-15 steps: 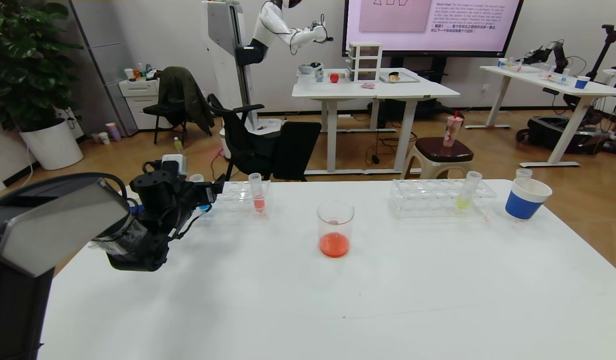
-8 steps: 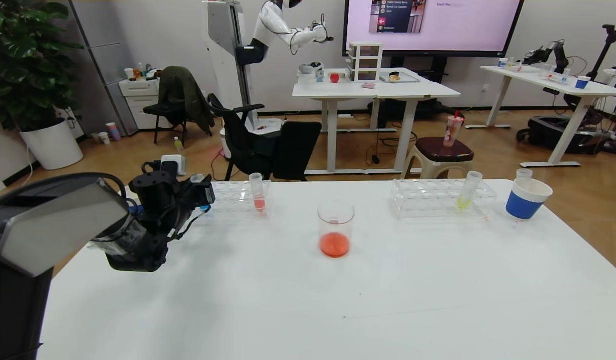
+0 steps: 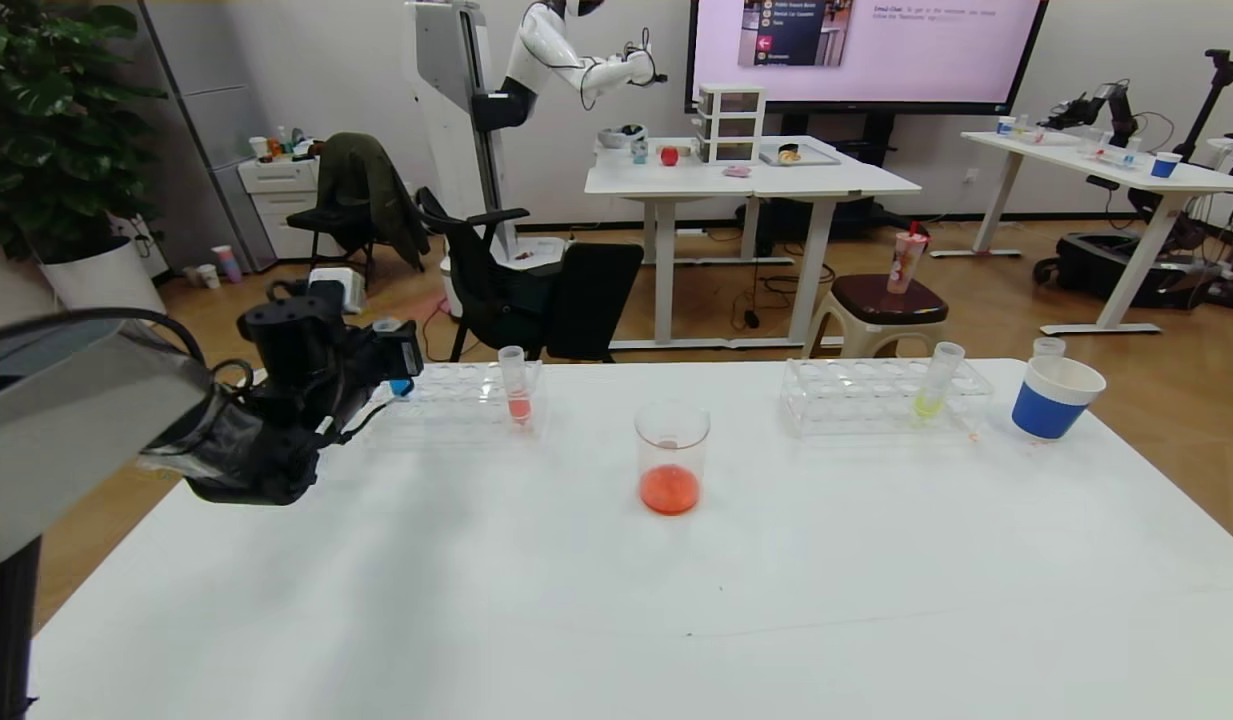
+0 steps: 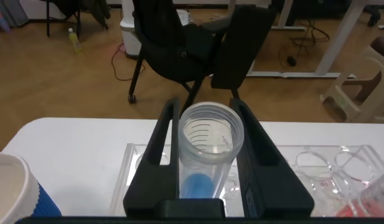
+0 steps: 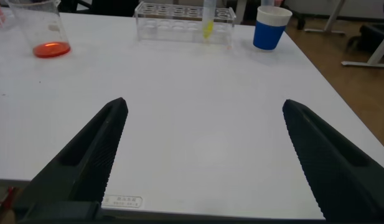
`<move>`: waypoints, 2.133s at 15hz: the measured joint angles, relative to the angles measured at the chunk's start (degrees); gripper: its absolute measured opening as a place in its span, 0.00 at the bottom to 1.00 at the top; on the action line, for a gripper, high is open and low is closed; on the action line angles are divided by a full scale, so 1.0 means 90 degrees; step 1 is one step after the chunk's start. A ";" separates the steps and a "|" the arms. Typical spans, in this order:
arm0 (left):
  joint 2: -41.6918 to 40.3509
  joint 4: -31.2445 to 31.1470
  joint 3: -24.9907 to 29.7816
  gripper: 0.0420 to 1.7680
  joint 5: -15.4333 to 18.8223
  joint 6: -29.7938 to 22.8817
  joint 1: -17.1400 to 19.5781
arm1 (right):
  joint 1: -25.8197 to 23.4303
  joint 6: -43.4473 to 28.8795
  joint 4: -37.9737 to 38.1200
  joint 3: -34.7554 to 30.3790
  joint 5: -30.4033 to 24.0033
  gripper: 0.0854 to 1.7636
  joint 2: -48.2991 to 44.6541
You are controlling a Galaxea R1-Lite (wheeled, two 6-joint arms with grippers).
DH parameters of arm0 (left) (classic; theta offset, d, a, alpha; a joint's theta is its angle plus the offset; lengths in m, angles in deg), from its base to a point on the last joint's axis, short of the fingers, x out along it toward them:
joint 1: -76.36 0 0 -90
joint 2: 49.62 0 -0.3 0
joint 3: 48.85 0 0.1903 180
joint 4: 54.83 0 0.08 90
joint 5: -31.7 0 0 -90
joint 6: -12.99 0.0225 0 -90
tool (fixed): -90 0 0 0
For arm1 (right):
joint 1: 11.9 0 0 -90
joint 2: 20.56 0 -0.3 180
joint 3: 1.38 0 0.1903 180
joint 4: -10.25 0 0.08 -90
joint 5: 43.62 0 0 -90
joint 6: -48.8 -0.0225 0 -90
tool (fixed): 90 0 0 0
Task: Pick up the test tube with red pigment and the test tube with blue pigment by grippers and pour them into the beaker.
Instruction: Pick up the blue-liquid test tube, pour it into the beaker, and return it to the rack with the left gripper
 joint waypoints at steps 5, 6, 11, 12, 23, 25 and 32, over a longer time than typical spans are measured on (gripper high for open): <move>-0.0772 -0.0643 -0.0238 0.29 0.0003 -0.0008 -0.0164 | 0.0000 0.0000 -0.0003 0.0000 0.0000 0.98 0.0000; -0.0879 -0.0711 -0.0247 0.29 0.0003 -0.0005 -0.0247 | 0.0000 -0.0003 -0.0003 0.0000 -0.0003 0.98 0.0000; -0.1229 -0.1185 -0.0783 0.29 0.0012 0.0229 -0.1174 | 0.0000 0.0003 0.0000 0.0000 0.0000 0.98 0.0000; -0.1231 -0.1222 -0.1020 0.29 0.0031 0.0470 -0.1428 | 0.0000 0.0000 0.0000 0.0000 -0.0003 0.98 0.0000; 0.0018 0.0505 -0.1795 0.29 0.2553 0.3568 -0.2484 | 0.0000 0.0000 0.0000 0.0000 -0.0003 0.98 0.0000; 0.0290 0.0796 -0.1827 0.29 0.3073 0.4173 -0.2472 | 0.0000 0.0000 0.0000 0.0000 0.0000 0.98 0.0000; 0.0866 0.0826 -0.1883 0.29 0.4657 0.6475 -0.2406 | 0.0000 0.0000 -0.0003 0.0000 -0.0003 0.98 0.0000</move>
